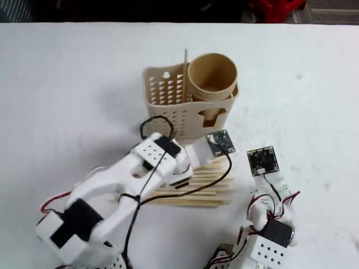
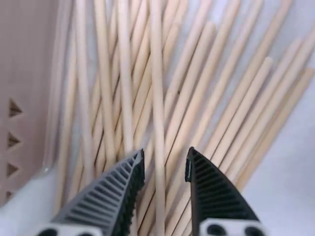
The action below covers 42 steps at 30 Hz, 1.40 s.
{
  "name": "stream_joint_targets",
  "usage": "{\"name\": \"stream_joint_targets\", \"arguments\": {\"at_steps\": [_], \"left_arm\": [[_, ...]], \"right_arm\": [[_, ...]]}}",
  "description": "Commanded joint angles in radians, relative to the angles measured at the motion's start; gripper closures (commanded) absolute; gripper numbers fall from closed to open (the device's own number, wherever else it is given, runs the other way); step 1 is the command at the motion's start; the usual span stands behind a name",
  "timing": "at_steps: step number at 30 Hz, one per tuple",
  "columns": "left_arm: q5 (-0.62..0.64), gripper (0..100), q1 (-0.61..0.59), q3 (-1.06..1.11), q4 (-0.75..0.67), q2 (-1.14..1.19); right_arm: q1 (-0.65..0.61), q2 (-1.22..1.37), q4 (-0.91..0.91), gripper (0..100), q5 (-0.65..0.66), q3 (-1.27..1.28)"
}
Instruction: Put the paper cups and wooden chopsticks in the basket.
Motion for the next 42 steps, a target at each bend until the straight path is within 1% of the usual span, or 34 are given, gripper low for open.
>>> {"name": "stream_joint_targets", "arguments": {"at_steps": [1, 7, 12, 16, 31, 35, 42], "left_arm": [[-0.002, 85, -0.005, -0.066, -0.031, 0.071], [-0.003, 85, -0.005, -0.097, -0.031, 0.108], [-0.009, 94, -0.004, -0.091, -0.031, 0.108], [-0.009, 97, 0.001, -0.091, -0.028, 0.108], [-0.012, 98, 0.004, -0.226, 0.178, 0.101], [-0.008, 98, 0.004, -0.184, 0.184, -0.024], [0.000, 98, -0.005, 0.000, 0.184, -0.463]], "right_arm": [[-0.010, -0.008, 0.002, 98.1, 0.012, 0.006], [-0.010, -0.008, 0.002, 98.1, 0.012, 0.006], [-0.010, -0.008, 0.002, 98.1, 0.012, 0.006], [-0.010, -0.008, 0.002, 98.1, 0.012, 0.006], [-0.010, -0.008, 0.002, 98.1, 0.012, 0.006], [-0.010, -0.008, 0.002, 98.1, 0.012, 0.006], [-0.010, -0.008, 0.002, 98.1, 0.012, 0.006]]}}
